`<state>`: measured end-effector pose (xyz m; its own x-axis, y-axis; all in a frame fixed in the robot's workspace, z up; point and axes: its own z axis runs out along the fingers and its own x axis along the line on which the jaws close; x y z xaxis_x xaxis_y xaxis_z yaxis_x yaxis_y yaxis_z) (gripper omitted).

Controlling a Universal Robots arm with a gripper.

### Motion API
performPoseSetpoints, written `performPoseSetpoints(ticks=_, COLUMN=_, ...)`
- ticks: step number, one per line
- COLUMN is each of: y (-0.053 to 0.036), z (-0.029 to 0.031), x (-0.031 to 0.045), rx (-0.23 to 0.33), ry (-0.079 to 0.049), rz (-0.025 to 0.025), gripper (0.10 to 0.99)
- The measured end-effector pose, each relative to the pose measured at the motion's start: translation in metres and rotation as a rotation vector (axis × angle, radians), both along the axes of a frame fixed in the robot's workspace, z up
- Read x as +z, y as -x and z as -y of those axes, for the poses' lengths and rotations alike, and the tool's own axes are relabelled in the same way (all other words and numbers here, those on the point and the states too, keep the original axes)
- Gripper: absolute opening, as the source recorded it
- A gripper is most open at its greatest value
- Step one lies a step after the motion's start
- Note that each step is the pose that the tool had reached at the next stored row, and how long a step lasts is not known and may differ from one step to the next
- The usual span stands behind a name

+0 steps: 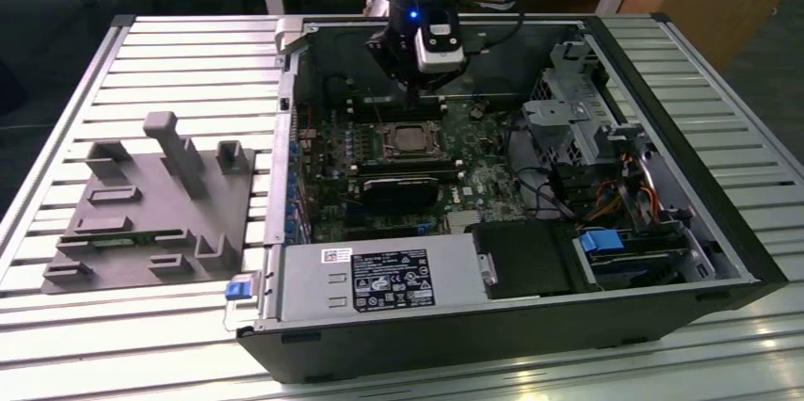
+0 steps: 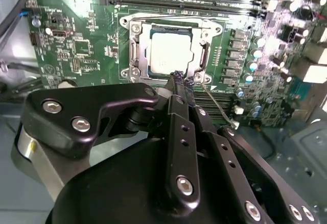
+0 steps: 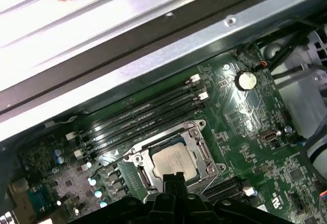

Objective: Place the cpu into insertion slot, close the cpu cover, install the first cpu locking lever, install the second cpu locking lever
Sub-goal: 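Install the first cpu locking lever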

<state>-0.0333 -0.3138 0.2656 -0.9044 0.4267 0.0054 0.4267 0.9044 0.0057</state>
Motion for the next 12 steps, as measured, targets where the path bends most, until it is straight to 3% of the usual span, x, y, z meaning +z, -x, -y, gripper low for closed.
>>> performPoseSetpoints(ticks=12, y=0.0, z=0.0, x=-0.0003, rx=0.213, ry=0.0, rz=0.0, gripper=0.118)
